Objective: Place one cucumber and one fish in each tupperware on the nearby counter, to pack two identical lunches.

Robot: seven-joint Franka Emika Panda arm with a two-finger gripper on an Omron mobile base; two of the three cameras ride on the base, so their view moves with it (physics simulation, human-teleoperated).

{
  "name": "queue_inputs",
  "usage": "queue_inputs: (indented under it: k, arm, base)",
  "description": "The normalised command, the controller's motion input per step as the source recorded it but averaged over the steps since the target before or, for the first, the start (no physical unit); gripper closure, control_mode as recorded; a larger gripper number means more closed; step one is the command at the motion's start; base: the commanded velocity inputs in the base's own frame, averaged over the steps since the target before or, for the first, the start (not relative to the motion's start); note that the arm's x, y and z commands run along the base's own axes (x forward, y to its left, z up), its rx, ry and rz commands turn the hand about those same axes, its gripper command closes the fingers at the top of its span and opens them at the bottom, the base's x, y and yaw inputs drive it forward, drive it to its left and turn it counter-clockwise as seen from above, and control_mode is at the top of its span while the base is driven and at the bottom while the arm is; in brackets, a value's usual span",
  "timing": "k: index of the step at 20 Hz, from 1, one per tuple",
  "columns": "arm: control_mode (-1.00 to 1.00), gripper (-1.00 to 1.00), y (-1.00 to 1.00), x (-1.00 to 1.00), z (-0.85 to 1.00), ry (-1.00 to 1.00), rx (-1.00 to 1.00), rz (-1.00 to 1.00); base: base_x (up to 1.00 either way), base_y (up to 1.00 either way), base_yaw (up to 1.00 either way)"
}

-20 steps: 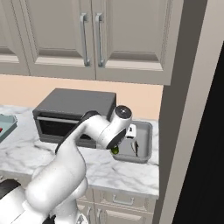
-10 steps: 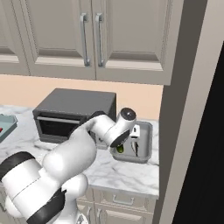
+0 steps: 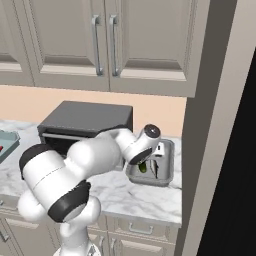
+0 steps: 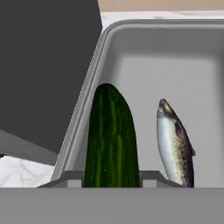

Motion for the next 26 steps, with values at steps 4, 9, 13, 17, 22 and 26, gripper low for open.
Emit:
queue_inputs:
  k: [4,9,13,17,22,26]
  arm:
    - [-1.00,-1.00,-0.14,0.39,-0.19,0.00,0.01,0.02]
    - [-1.00,-1.00,-0.14,0.28,-0.03,0.00,0.02,0.03]
    - [-1.00,-1.00,-0.35,0.07,0.06,0.00,0.00,0.01]
    - [-1.00,-1.00,0.04,-0.45,0.65,-0.01,-0.02,0.00]
    - [-1.00,-1.00,0.92,-0.94,0.43,-0.08,-0.23,0.01]
    - [-1.00,-1.00,1.00,-1.00,0.02,-0.15,-0.29,0.01]
  base:
    - [0.00,0.00,0.00]
    - [0.00,0.00,0.00]
    - [0.00,0.00,0.00]
    - [0.00,0.00,0.00]
    - [0.00,0.00,0.00]
    - [0.00,0.00,0.00]
